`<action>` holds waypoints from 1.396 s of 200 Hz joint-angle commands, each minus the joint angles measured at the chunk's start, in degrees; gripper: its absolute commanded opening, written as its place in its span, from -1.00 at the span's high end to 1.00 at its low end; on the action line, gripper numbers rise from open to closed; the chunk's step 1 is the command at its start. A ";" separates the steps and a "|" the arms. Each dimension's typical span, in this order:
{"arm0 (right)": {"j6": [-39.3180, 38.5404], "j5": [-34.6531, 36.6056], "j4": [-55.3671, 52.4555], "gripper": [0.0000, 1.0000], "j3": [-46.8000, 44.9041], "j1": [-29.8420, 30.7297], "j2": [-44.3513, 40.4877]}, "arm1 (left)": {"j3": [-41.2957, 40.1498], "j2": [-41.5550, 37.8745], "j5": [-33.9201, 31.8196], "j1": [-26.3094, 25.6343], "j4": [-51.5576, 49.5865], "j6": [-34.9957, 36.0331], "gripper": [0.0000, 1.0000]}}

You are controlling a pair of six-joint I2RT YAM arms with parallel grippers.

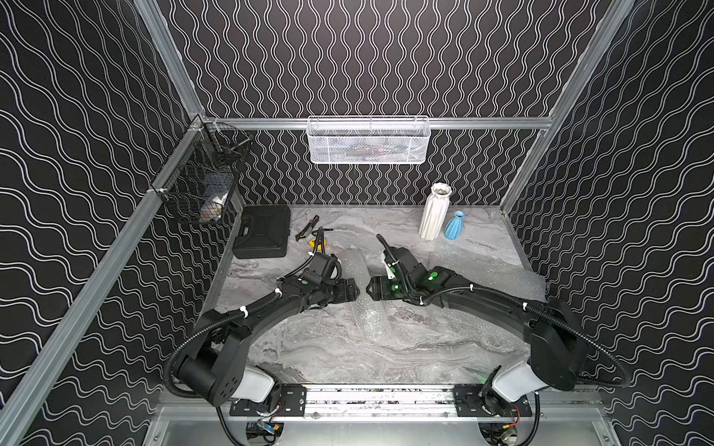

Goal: Unwrap the vase from the bubble wrap
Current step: Move the bubble wrap to the center of the board, then adjust the bubble wrap at the center of the board.

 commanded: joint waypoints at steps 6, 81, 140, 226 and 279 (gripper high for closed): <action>-0.95 -6.20 -0.38 -0.42 -1.21 -2.88 0.27 | 1.27 1.55 3.23 0.04 3.54 0.19 -0.66; -0.14 -9.08 -3.46 -0.02 -3.81 -4.72 3.03 | 3.55 6.41 7.89 -0.95 6.71 1.32 -0.42; 0.83 -14.30 -0.92 0.02 -7.07 -3.56 2.75 | 6.53 8.49 9.15 -3.31 5.67 3.69 -0.41; 0.85 -2.51 -6.33 -0.24 -6.72 -3.18 -2.33 | 5.47 4.43 6.86 -4.65 4.07 3.76 -0.39; 2.47 -1.04 -5.07 -0.15 -5.79 -4.71 -1.86 | 5.42 -1.80 1.76 -4.09 1.93 3.59 -0.53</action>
